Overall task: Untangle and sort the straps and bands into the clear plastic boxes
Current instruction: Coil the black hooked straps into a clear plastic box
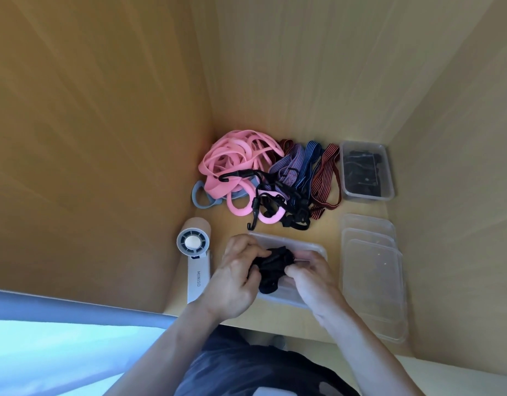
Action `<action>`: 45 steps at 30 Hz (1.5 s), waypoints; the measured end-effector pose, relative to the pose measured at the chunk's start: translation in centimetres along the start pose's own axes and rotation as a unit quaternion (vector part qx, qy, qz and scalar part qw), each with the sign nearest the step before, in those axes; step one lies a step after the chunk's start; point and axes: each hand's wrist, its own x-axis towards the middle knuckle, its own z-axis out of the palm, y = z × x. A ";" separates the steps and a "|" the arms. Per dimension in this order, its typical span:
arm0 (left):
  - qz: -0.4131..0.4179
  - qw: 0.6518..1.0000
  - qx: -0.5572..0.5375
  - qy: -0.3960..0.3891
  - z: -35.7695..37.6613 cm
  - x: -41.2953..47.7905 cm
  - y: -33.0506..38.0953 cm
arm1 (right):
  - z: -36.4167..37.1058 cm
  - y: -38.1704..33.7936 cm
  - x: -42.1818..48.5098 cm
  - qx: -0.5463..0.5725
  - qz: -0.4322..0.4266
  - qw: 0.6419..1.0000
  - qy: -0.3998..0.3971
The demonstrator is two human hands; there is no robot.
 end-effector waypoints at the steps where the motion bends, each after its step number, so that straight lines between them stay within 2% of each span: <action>1: -0.003 1.000 -0.002 -0.005 0.0 0.0 0.0 | 0.1 0.1 0.0 0.002 -0.007 1.000 0.002; 6: -0.032 0.998 -0.035 -0.027 -0.6 0.1 0.5 | 0.9 0.5 -0.6 0.001 -0.080 0.997 -0.016; 12: -0.029 0.999 -0.001 0.024 -0.6 -0.3 1.2 | 1.5 1.0 -0.7 -0.135 -0.144 0.980 -0.021; 18: -0.024 0.998 -0.036 -0.045 -1.4 0.0 1.0 | 1.5 1.2 -0.3 -0.203 -0.200 0.957 -0.054; 21: -0.033 0.997 -0.054 -0.050 -1.7 -0.1 1.2 | 1.6 0.8 0.1 -0.246 -0.219 0.942 -0.069; 26: -0.047 0.997 -0.059 -0.033 -1.6 -0.3 1.2 | 2.0 0.4 0.2 -0.227 -0.231 0.942 -0.082; 30: -0.053 0.997 -0.046 -0.021 -1.2 -0.6 0.9 | 2.1 0.9 0.7 -0.172 -0.228 0.958 -0.008; 34: -0.066 0.997 -0.037 -0.010 -1.0 -0.7 0.8 | 2.1 1.2 0.9 -0.169 -0.210 0.963 0.034; 39: -0.065 0.997 -0.038 -0.017 -1.1 -0.9 0.6 | 1.8 1.0 0.6 -0.270 -0.274 0.920 0.078; 41: -0.070 0.997 -0.032 -0.013 -1.0 -0.9 0.6 | 1.8 0.6 0.3 -0.312 -0.280 0.906 0.056; 45: -0.066 0.997 -0.050 -0.007 -0.9 -0.8 0.3 | 1.6 -0.2 -0.7 -0.345 -0.250 0.904 -0.042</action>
